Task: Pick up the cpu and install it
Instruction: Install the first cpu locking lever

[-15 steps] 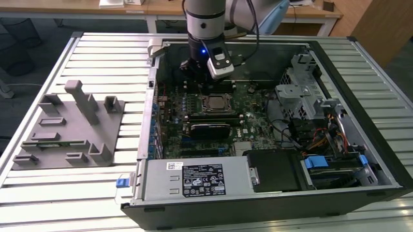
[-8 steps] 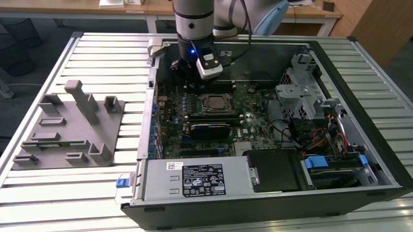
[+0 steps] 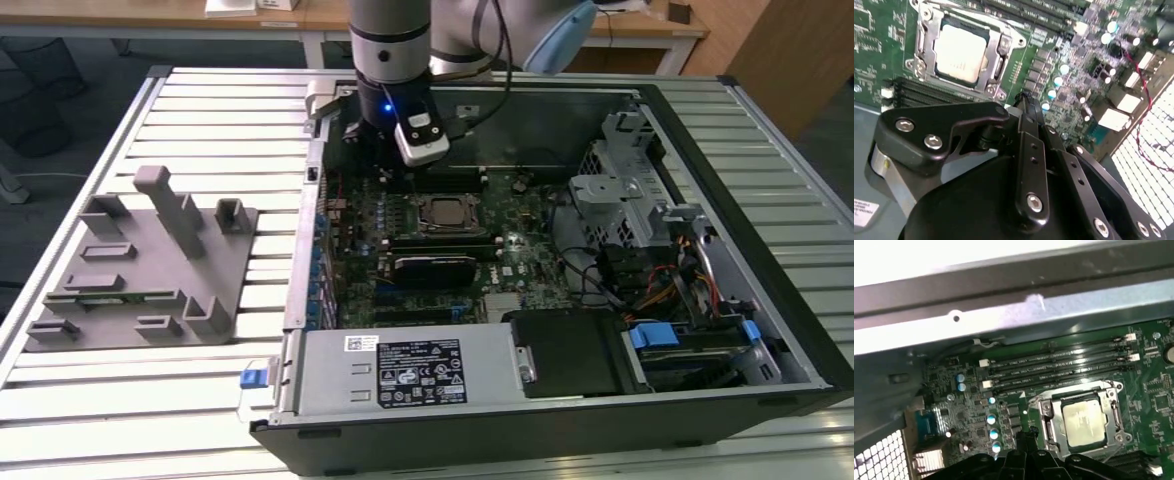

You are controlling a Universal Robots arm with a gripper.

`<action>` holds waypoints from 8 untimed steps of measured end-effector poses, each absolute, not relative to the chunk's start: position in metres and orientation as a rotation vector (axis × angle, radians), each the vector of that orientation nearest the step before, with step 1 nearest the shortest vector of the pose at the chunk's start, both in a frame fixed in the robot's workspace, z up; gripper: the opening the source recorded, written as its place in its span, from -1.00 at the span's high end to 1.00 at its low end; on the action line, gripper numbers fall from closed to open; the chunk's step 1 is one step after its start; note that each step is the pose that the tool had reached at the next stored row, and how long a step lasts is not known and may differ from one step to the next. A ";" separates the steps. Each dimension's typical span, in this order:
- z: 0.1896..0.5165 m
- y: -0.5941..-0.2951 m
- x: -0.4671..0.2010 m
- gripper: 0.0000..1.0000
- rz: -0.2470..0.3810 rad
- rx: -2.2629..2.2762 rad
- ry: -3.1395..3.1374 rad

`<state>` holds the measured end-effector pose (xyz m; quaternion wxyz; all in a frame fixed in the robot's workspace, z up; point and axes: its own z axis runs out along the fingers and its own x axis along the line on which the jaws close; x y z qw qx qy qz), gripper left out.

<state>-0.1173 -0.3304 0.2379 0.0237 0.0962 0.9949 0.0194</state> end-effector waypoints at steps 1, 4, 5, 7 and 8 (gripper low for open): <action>0.238 -0.331 -0.118 0.79 0.070 0.298 3.080; 0.238 -0.331 -0.119 0.79 0.107 0.299 3.081; 0.238 -0.331 -0.120 0.79 0.120 0.299 3.081; 0.238 -0.331 -0.120 0.79 0.157 0.300 3.082; 0.238 -0.331 -0.121 0.79 0.173 0.300 3.082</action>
